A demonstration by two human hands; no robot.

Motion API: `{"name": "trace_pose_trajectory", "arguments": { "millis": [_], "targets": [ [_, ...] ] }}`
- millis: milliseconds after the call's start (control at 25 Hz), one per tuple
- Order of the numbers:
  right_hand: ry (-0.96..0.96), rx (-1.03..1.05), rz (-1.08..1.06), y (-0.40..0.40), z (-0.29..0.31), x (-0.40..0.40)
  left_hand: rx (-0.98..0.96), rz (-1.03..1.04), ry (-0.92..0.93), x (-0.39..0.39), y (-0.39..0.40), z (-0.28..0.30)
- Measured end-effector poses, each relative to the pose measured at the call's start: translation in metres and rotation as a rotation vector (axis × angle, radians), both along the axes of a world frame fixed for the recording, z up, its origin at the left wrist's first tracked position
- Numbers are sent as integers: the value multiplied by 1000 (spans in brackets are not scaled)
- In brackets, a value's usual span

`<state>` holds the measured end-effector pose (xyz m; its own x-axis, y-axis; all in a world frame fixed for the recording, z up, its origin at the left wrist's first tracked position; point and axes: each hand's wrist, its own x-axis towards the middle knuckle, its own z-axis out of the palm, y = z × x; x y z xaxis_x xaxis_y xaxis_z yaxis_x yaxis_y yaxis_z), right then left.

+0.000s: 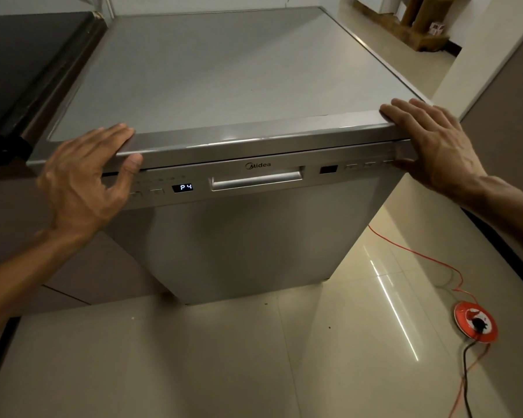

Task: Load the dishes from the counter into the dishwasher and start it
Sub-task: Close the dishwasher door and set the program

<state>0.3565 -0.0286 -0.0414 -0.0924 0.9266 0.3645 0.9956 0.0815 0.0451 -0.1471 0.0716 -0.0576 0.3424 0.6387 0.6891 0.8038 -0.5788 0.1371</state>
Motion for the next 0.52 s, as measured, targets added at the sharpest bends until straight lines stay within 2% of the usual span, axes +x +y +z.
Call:
{"name": "trace_pose_trajectory", "arguments": {
  "millis": [240, 520],
  "targets": [
    [27, 6, 2, -1, 0, -3, 40, 8, -16, 2, 0, -1],
    [65, 42, 9, -3, 1, -9, -14, 18, -4, -1, 2, -1]
  ]
}}
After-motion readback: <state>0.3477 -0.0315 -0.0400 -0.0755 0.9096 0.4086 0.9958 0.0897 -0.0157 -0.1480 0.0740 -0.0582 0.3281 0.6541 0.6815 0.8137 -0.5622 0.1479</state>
